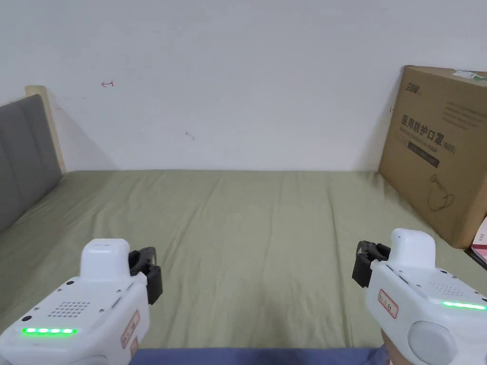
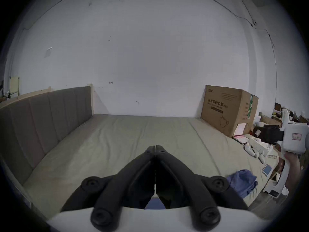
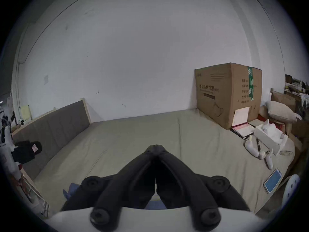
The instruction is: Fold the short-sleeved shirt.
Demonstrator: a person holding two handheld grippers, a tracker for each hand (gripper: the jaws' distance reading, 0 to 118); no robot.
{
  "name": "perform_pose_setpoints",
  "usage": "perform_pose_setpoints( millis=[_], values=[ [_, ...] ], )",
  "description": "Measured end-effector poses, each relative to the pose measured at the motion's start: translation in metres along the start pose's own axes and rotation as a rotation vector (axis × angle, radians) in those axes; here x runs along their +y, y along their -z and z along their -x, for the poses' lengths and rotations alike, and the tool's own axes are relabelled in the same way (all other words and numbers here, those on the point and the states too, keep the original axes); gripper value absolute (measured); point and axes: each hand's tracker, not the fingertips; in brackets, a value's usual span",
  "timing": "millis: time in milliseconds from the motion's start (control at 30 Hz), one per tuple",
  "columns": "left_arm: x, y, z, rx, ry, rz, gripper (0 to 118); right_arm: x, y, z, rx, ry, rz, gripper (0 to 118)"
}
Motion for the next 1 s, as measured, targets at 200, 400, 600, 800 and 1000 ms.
perform_pose_setpoints(
  millis=[200,400,600,800,1000],
  values=[
    [-0.006,0.052,0.088,-0.141,-0.089,0.388,1,-0.003,0.002,-0.003,0.029,-0.099,0.029,0],
    [-0.064,0.076,0.172,-0.272,-0.395,0.608,58,-0.012,0.027,0.002,0.038,-0.136,0.06,0],
    [-0.111,0.086,0.212,-0.263,-0.642,0.715,118,-0.016,0.039,0.007,0.083,-0.123,0.109,0],
    [-0.213,0.124,0.232,-0.545,-1.088,0.714,118,-0.017,0.034,0.008,0.108,-0.173,0.145,0],
    [-0.224,0.141,0.2,-0.621,-1.051,0.628,64,-0.018,0.032,0.005,0.118,-0.139,0.194,0]
  ],
)
